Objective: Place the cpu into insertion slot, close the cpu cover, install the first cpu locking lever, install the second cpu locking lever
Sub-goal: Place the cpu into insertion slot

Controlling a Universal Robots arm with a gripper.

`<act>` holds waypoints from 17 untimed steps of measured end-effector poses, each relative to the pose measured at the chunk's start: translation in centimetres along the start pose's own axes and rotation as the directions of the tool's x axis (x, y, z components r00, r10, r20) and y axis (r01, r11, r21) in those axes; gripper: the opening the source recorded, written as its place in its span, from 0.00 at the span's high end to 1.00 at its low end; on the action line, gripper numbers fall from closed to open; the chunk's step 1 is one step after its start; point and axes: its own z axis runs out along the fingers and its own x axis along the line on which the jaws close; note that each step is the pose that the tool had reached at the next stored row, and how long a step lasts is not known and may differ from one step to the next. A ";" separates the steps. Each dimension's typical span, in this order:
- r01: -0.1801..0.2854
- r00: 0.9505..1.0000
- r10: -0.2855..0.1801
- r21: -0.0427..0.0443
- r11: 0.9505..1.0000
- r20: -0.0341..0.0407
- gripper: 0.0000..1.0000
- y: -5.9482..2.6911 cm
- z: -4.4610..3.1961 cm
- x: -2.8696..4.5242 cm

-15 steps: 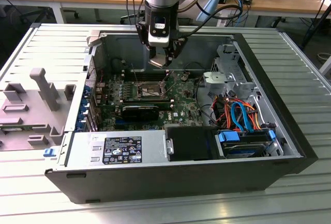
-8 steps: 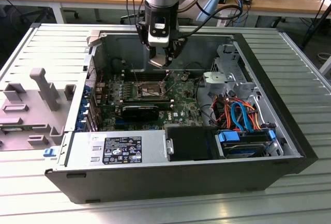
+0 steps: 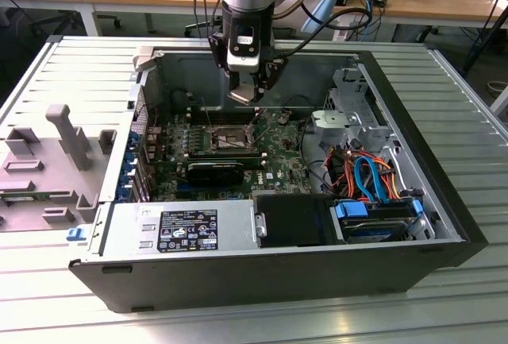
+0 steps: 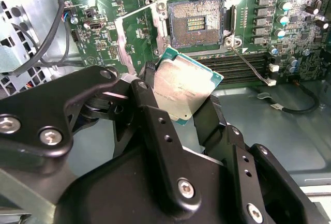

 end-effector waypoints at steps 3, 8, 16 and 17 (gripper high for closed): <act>-0.001 1.000 0.001 0.000 1.000 0.000 0.46 0.00 0.00 0.00; -0.014 1.000 0.014 0.001 1.000 0.002 0.46 0.00 0.04 0.00; -0.020 1.000 0.020 0.001 1.000 0.003 0.46 -0.01 0.08 0.00; -0.021 1.000 0.021 0.001 1.000 0.003 0.46 -0.01 0.09 0.00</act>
